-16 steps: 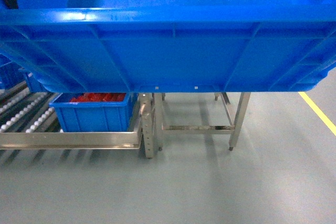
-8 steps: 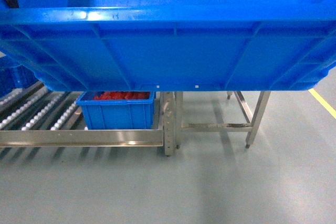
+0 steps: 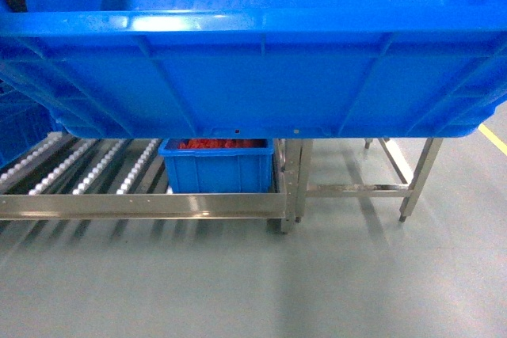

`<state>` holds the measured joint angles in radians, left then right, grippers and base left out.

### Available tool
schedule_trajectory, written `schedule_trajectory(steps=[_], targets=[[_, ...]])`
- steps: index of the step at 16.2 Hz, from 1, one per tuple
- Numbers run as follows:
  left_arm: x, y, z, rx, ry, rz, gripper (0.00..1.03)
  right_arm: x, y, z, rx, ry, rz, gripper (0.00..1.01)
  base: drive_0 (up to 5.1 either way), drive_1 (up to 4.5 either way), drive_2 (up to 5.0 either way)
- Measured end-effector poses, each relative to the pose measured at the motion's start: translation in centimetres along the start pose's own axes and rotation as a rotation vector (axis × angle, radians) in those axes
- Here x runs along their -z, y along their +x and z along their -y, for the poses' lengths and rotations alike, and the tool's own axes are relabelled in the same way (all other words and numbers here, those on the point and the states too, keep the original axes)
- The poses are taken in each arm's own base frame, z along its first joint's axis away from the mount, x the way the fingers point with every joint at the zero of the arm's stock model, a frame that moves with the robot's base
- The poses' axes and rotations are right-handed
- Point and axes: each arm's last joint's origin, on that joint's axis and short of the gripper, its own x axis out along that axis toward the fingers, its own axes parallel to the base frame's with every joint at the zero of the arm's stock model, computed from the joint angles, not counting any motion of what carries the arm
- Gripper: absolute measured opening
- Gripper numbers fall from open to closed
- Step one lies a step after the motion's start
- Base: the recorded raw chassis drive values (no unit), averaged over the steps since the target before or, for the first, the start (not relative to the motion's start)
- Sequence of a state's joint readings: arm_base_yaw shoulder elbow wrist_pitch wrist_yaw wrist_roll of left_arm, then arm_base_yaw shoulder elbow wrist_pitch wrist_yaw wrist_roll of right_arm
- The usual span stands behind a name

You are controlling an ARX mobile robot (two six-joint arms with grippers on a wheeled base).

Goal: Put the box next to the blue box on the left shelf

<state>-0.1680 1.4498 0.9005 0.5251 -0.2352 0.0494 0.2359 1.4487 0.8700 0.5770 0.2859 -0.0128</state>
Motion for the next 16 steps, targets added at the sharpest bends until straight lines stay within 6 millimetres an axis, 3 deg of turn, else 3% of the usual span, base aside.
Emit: schedule_trajectory(steps=[16], targets=[[0.01,0.00,0.00,0.000,0.000,-0.001,0.19,0.02,0.01,0.00,0.000,-0.002,-0.001,0.21,-5.0,2.42,2.4]])
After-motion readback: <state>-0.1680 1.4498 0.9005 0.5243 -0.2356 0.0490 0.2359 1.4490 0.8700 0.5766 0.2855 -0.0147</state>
